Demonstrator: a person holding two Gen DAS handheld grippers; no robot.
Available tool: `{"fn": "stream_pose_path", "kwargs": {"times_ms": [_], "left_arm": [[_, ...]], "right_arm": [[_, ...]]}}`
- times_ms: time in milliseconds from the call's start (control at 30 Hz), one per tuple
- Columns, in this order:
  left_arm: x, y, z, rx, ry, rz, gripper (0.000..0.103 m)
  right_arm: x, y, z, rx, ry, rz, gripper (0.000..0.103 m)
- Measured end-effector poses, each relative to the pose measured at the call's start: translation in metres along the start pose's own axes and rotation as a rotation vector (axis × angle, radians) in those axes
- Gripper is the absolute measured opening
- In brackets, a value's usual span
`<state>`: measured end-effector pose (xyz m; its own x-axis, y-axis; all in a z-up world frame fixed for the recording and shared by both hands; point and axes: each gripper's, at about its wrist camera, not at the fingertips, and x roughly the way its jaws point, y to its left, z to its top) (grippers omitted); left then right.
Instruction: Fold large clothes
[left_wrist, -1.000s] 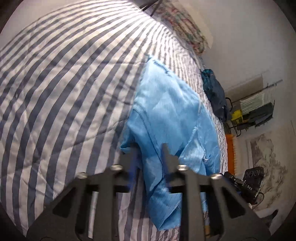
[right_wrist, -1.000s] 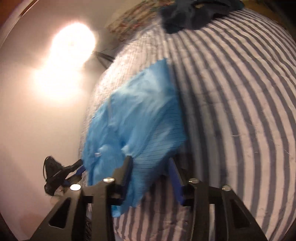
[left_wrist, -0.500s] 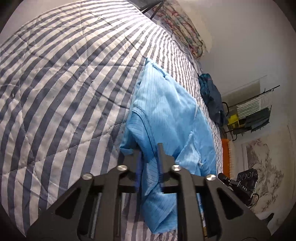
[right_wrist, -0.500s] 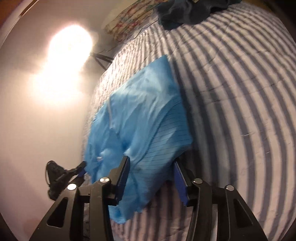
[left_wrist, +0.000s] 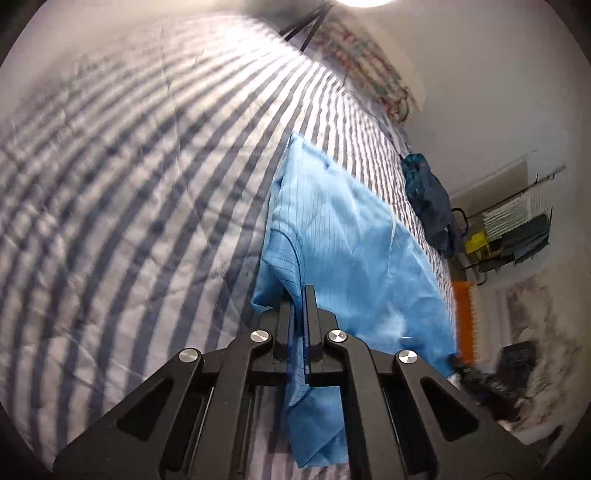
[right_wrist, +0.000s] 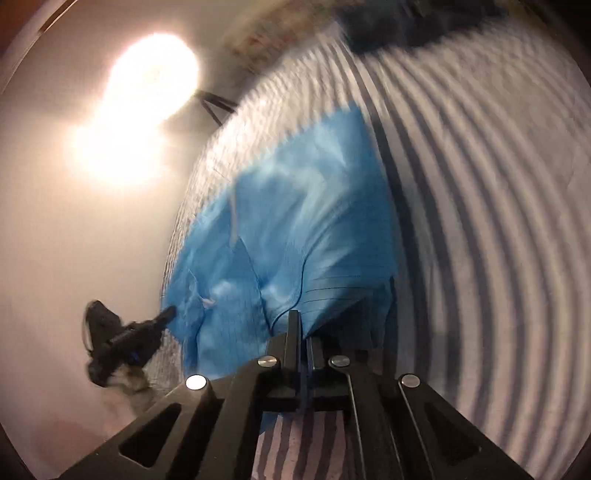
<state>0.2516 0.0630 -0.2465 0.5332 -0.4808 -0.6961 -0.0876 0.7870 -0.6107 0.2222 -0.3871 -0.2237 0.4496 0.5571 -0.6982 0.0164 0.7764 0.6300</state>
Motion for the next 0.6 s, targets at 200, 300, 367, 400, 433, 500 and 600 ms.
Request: {"fn": "stream_pose_path", "kwargs": {"times_ms": [200, 300, 367, 400, 433, 500, 600], "left_arm": [[0.028, 0.004, -0.009, 0.062, 0.043, 0.115, 0.004], [0.016, -0.004, -0.008, 0.087, 0.031, 0.140, 0.008], [-0.005, -0.012, -0.007, 0.129, -0.018, 0.174, 0.009], [-0.016, -0.015, -0.007, 0.138, -0.040, 0.168, 0.009], [-0.028, -0.024, -0.012, 0.157, -0.066, 0.141, 0.009], [-0.035, -0.040, -0.018, 0.202, -0.065, 0.085, 0.009], [-0.026, -0.078, -0.038, 0.323, 0.004, -0.003, 0.009]], "right_arm": [[0.015, -0.008, -0.008, -0.046, 0.023, -0.142, 0.000], [0.018, -0.005, -0.014, -0.071, 0.035, -0.146, 0.005], [0.005, -0.003, -0.014, -0.071, 0.024, -0.158, 0.021], [-0.004, 0.001, -0.016, -0.080, -0.002, -0.174, 0.026], [-0.013, 0.002, -0.013, -0.090, -0.025, -0.185, 0.026], [-0.031, 0.015, -0.013, -0.129, -0.068, -0.164, 0.026], [-0.031, 0.043, -0.019, -0.215, -0.054, -0.061, 0.026]]}}
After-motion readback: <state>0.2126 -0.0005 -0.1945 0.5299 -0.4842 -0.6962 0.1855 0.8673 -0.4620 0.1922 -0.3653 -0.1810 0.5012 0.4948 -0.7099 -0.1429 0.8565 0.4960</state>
